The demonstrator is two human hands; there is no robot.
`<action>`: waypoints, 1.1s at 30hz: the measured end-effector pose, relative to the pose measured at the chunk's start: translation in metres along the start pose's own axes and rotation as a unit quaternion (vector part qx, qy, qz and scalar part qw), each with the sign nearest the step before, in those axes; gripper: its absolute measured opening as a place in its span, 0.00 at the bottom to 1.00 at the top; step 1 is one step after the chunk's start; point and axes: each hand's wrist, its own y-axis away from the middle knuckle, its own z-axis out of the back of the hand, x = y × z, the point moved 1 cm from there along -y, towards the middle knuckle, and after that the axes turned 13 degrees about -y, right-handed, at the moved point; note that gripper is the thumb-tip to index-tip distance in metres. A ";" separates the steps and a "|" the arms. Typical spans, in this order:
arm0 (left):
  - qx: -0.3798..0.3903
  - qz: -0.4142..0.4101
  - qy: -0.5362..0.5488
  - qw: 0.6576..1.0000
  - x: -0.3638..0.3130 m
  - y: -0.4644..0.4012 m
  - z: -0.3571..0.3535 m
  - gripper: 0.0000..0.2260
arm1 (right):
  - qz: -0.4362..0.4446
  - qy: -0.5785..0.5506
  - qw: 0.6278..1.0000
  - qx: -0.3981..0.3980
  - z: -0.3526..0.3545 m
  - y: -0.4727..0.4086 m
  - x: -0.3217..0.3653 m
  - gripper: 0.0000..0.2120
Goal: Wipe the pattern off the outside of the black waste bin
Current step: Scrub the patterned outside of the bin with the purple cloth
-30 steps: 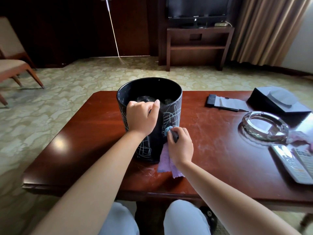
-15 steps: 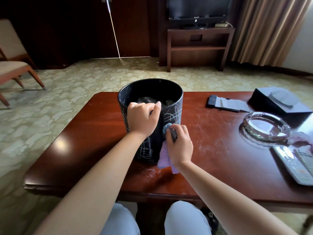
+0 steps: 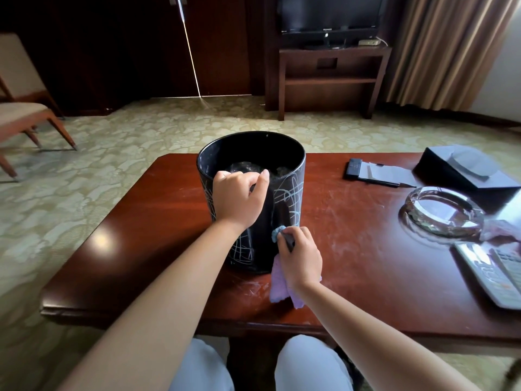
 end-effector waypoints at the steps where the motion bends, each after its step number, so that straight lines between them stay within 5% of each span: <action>1: 0.000 0.000 0.001 1.000 0.000 0.000 0.000 0.24 | 0.008 -0.008 1.000 -0.012 -0.001 0.000 0.002 0.05; 7: 0.000 -0.004 -0.004 1.000 0.001 0.000 -0.002 0.26 | -0.003 -0.008 1.000 -0.022 -0.004 0.001 0.009 0.06; 13: 0.009 -0.001 -0.001 1.000 0.002 0.000 -0.002 0.28 | 0.088 -0.044 0.994 -0.037 -0.004 -0.005 0.028 0.04; 17: 0.018 0.000 0.010 1.000 0.003 0.000 0.000 0.29 | 0.044 -0.012 0.999 0.008 -0.005 0.002 0.016 0.05; 22: 0.013 0.005 0.010 1.000 0.003 -0.001 0.000 0.29 | 0.070 -0.084 0.992 -0.064 0.002 -0.011 0.038 0.05; 33: 0.001 0.015 0.013 1.000 0.001 -0.001 0.002 0.29 | 0.106 -0.080 0.988 -0.076 0.005 -0.021 0.049 0.05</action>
